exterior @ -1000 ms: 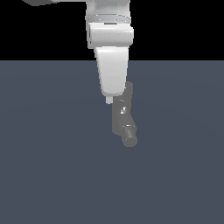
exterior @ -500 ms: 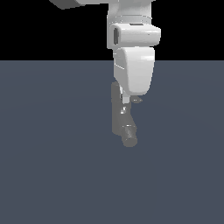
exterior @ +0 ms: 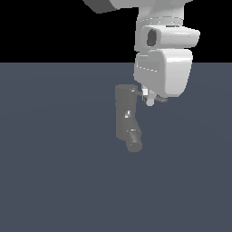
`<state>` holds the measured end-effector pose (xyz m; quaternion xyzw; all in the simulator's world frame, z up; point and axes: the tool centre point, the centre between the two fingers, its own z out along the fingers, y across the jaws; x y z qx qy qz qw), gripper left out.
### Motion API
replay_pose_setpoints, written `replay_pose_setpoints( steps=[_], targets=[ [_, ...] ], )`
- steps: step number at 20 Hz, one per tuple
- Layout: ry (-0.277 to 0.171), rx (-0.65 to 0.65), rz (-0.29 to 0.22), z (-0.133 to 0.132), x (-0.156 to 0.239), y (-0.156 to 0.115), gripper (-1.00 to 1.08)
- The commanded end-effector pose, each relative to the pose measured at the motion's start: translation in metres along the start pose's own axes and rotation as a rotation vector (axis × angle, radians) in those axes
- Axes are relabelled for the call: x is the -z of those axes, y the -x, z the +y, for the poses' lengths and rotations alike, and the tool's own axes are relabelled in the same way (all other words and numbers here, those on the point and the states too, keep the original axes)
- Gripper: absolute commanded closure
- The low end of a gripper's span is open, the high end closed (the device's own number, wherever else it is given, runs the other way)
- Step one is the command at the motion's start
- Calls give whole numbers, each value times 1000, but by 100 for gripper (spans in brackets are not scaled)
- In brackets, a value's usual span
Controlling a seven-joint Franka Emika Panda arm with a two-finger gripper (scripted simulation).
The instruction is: Turn on the faucet by rotating a designated handle.
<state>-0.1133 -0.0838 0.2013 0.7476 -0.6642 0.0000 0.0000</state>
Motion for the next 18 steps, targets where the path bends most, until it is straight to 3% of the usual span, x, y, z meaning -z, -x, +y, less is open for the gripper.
replay_pose_setpoints(
  steps=[1,2,18],
  targets=[
    [0,-31,0,5,0,-22,108],
    [0,-1,0,0,0,-4,108],
    [0,-17,0,-39,0,-52,108]
  ],
)
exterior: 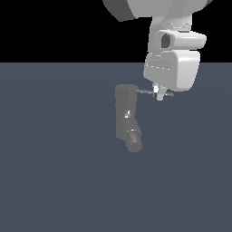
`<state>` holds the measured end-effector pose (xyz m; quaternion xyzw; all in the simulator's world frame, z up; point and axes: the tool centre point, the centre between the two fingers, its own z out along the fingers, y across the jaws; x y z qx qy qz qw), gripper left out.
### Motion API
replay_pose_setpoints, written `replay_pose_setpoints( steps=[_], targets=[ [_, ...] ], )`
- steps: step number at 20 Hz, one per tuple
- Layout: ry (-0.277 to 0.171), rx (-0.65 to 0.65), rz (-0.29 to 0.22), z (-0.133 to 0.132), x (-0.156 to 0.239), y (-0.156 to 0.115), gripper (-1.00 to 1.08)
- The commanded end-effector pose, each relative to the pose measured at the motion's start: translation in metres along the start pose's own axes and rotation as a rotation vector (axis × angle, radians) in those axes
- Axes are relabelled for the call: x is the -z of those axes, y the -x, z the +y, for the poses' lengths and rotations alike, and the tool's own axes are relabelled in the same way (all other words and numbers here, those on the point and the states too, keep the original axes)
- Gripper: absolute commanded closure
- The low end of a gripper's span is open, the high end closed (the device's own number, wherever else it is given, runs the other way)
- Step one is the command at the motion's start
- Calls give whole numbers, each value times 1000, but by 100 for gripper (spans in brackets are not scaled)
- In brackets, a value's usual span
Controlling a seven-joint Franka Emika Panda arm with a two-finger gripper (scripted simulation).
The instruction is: Turn on the faucet by rotating a designated handle.
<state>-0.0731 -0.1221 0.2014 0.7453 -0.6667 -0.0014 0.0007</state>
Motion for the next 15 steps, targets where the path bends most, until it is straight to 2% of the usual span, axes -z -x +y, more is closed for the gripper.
replay_pose_setpoints(
  steps=[1,15],
  targets=[
    [-3,-11,1,-6,0,-12,108],
    [-3,-23,1,-36,0,-50,108]
  ],
)
